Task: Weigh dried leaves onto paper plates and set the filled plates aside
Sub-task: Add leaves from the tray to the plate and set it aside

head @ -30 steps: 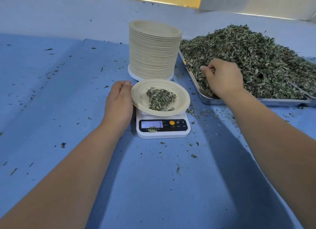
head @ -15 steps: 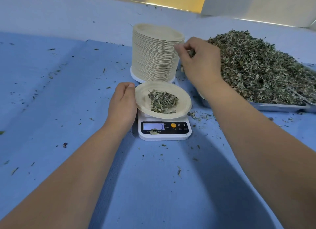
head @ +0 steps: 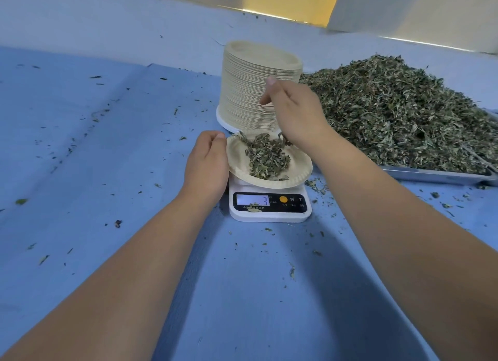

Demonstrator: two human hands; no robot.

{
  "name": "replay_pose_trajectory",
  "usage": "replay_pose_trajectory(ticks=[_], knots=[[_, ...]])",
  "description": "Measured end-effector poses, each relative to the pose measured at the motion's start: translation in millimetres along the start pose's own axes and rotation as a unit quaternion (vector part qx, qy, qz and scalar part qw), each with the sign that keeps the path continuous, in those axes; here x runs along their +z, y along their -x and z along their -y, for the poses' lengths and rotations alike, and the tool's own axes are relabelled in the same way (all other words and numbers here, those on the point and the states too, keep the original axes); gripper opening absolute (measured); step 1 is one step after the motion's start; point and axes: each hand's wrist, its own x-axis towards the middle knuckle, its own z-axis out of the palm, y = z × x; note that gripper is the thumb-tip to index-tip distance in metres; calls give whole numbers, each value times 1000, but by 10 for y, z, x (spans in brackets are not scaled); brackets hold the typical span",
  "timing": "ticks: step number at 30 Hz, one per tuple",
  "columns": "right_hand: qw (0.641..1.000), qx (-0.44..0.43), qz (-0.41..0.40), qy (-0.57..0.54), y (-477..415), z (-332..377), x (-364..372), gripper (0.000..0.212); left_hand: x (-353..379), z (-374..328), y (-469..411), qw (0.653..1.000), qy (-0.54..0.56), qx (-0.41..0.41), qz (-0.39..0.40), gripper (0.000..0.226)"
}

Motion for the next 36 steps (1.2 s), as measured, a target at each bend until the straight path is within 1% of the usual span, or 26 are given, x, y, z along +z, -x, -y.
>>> replay_pose_trajectory(ticks=[3, 9, 11, 14, 18, 21, 23, 25, 28, 30, 33, 36], knots=[[997, 15, -11, -69, 56, 32, -67, 50, -6, -5, 1, 1000, -1, 2, 2, 22], [988, 79, 41, -125, 287, -45, -62, 53, -4, -14, 5, 1000, 3, 14, 7, 21], [986, 76, 34, -143, 332, -59, -78, 52, -17, -25, 5, 999, 4, 27, 32, 26], [981, 76, 24, -179, 374, -55, -117, 50, -33, -57, 8, 994, -21, 54, 88, 39], [974, 90, 36, -204, 460, -90, -147, 39, -32, -78, 8, 988, -39, 83, 123, 42], [965, 91, 36, -243, 520, -140, -198, 36, -48, -66, 23, 986, -46, 108, 115, 41], [963, 79, 9, -257, 539, -172, -250, 36, -58, -64, 41, 986, -56, 132, 85, 41], [964, 59, -23, -260, 552, -216, -304, 36, -69, -67, 33, 988, -45, 137, 53, 43], [971, 27, -74, -224, 620, -356, -368, 36, -71, -58, 1, 992, -36, 116, 34, 39], [986, 17, -90, -137, 696, -503, -393, 34, -72, -45, -3, 993, -42, 109, 27, 40], [998, 26, -54, 9, 758, -711, -415, 30, -71, -65, 12, 989, -69, 125, 28, 43], [998, 9, -18, 57, 764, -724, -421, 31, -47, -115, 55, 980, -106, 159, 57, 41]])
